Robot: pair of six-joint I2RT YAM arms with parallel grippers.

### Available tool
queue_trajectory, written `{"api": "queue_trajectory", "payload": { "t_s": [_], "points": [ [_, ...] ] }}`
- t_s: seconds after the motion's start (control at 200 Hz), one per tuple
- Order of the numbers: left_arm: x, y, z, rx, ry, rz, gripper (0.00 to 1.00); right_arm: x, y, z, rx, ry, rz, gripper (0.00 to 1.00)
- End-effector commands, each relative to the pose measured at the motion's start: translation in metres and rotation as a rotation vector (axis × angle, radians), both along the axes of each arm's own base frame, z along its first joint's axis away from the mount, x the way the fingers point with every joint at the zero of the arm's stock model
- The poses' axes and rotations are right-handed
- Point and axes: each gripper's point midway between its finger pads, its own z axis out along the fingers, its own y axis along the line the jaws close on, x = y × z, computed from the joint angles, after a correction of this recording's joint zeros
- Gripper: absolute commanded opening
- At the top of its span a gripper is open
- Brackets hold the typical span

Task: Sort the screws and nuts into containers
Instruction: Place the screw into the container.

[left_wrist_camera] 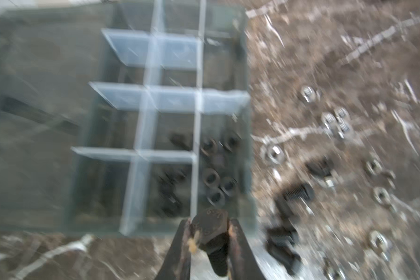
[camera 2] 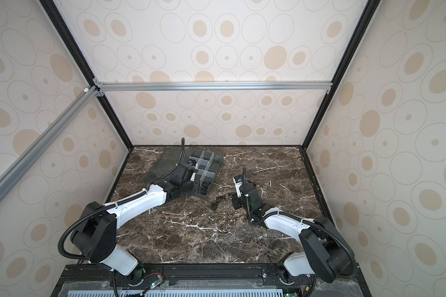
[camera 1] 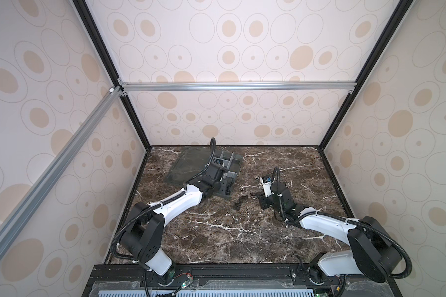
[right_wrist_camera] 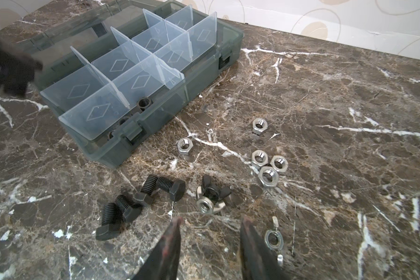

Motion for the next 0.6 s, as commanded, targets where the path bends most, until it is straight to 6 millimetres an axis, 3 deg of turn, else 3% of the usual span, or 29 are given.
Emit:
{"api": "queue_trajectory", "payload": {
  "t_s": [0.0,0.155,0.44,0.49,0.535,0.595],
  "points": [
    [0.028,0.009,0.011,0.063,-0.041,-0.046,0.04,0.006,0.012,0.012,0.030,-0.027,0.028,0.42],
    [0.058,0.014,0.002,0.123,-0.045,-0.045,0.04,0.008,0.016,0.014,0.035,-0.023,0.039,0.42],
    [0.093,-0.002,-0.016,0.144,-0.078,-0.074,0.06,0.007,0.019,0.016,0.061,-0.024,0.045,0.43],
    [0.096,-0.005,-0.020,0.141,-0.077,-0.083,0.11,0.006,0.018,0.016,0.061,-0.025,0.042,0.42],
    [0.098,-0.007,-0.024,0.138,-0.068,-0.091,0.25,0.006,0.018,0.017,0.063,-0.030,0.040,0.42],
    [0.098,-0.007,-0.024,0.134,-0.067,-0.086,0.27,0.005,0.017,0.017,0.064,-0.033,0.040,0.42]
  ]
}}
